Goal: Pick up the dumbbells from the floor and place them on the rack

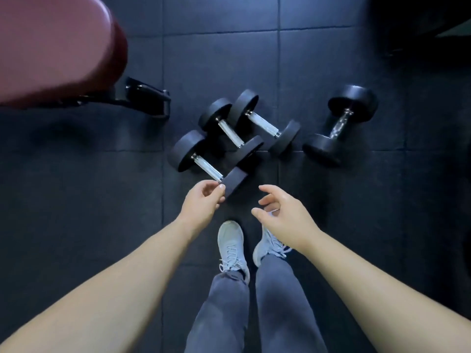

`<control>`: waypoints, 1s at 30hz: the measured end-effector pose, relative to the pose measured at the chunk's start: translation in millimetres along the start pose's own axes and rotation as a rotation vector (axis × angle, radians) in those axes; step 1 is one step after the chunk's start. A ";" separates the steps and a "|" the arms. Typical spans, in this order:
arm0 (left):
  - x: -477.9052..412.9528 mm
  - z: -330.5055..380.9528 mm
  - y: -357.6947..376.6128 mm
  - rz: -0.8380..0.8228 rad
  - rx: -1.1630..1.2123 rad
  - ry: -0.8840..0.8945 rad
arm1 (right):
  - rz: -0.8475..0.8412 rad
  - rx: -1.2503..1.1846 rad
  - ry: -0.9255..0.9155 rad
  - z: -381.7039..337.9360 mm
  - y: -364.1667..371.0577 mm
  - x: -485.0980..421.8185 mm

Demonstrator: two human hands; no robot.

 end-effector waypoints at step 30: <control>-273.7 -197.4 -23.2 0.211 0.527 -0.015 | -0.533 0.493 -0.173 -14.1 176.5 -365.1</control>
Point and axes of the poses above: each hand's wrist, its own x-axis away from the middle knuckle, its own y-axis out of the palm, z = x × y, the point moved 2 cm from there along -x, towards the middle knuckle, and after that the axes turned 10 degrees about y, right-handed, at the moved point
